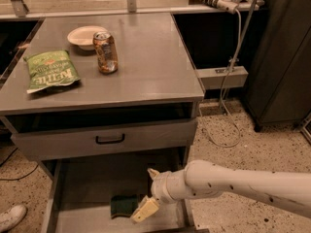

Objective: Pick sponge from middle drawer and place on counter

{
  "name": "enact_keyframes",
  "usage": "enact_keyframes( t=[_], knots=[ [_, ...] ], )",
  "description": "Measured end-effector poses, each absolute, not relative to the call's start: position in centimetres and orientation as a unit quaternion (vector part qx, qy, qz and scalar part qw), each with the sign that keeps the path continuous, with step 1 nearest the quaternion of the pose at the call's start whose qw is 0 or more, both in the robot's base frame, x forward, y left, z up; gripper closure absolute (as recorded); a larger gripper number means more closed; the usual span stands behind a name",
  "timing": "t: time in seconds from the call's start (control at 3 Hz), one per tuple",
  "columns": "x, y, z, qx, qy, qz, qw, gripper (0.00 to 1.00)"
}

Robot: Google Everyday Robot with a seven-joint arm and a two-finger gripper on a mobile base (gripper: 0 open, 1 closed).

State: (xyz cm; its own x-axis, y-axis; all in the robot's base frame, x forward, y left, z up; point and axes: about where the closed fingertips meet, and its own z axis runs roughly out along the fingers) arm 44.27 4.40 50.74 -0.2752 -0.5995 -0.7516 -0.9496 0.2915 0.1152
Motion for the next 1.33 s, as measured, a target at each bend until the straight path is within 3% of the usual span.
enact_keyframes(
  t=[1.33],
  knots=[
    [47.9,8.4,43.5,-0.527,0.709,0.319,0.344,0.0]
  ],
)
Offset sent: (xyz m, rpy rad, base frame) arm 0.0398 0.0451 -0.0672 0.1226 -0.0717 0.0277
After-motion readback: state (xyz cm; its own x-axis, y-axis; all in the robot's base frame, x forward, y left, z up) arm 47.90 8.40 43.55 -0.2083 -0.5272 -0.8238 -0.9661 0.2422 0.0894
